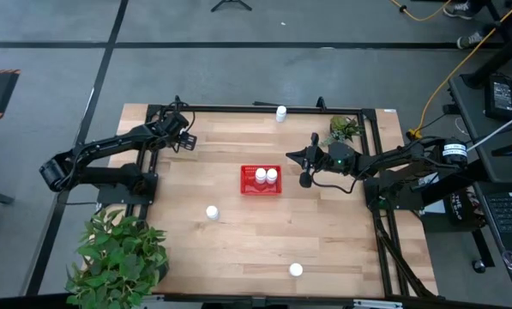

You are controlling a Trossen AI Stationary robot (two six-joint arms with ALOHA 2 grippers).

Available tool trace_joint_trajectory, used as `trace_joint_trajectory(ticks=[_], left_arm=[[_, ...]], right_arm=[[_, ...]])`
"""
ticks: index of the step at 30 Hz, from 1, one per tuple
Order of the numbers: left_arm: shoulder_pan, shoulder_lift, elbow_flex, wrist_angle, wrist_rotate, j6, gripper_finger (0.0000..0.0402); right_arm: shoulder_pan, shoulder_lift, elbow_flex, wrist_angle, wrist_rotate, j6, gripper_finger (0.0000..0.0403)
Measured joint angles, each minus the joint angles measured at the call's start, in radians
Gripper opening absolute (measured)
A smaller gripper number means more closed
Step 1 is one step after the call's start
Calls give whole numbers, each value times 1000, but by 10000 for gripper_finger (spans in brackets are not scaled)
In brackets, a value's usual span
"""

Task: Pick and place pill bottles into a basket
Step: Put the white pill bottle into the red basket

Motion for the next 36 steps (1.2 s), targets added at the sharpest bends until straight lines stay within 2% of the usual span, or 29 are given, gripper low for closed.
trace_joint_trajectory(ticks=[8,21,36], left_arm=[[0,0,0,1,7,0,160],[-1,-1,0,5,21,47,153],[-52,-1,0,98,199,162,150]], right_arm=[[0,0,0,0,0,0,5],[0,0,0,0,0,0,5],[0,0,0,0,0,-3,5]])
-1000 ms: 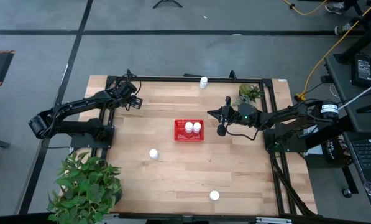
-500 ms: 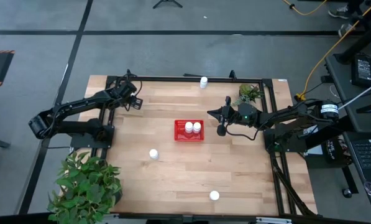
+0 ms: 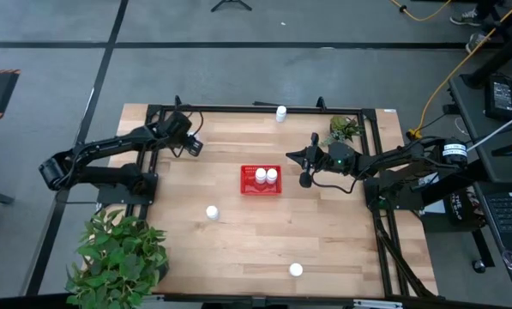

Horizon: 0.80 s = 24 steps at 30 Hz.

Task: Pick and place pill bottles into a basket
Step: Put the white pill bottle into the red basket

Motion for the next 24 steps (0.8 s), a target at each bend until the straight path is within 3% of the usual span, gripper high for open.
trace_joint_trajectory(ticks=[10,24], left_arm=[[-62,1,-1,10,24,48,143],[-68,1,-1,11,44,72,130]], right_arm=[[0,0,0,0,0,0,5],[0,0,0,0,0,0,5]])
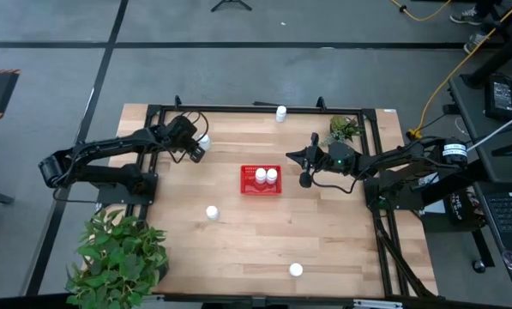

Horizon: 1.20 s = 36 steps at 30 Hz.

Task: Pick and place pill bottles into a basket
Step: Put the white pill bottle into the red basket

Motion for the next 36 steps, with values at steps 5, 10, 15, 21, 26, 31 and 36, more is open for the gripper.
trace_joint_trajectory(ticks=[5,10,15,21,26,31,36], left_arm=[[0,0,0,2,-1,0,145],[0,0,0,55,-2,0,182],[0,0,0,80,-2,0,223],[0,0,0,87,-11,0,254],[0,0,0,90,-13,0,260],[0,2,0,91,10,-23,259],[0,56,0,111,17,-47,259]], right_arm=[[0,0,0,0,0,0,5],[0,0,0,0,0,0,5],[0,0,0,0,0,0,5],[0,0,0,0,0,0,5],[0,0,0,0,0,0,5],[0,0,0,0,0,0,5],[0,0,0,0,0,0,5]])
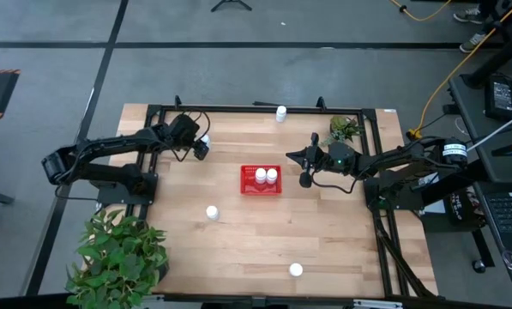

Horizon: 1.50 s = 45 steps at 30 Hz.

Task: Pick and place pill bottles into a basket
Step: Put the white pill bottle into the red basket

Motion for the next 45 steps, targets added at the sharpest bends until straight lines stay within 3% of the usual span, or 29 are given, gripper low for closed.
trace_joint_trajectory(ticks=[7,19,26,36,45], left_arm=[[2,87,0,98,0,24,260],[2,94,0,105,-30,56,256],[2,94,0,107,-20,58,228],[1,93,0,104,-17,97,153],[1,93,1,106,-15,136,153]], right_arm=[[0,0,0,3,0,3,5],[0,0,0,3,0,3,5],[0,0,0,3,0,3,5],[0,0,0,2,0,3,5],[0,0,0,2,0,1,5]])
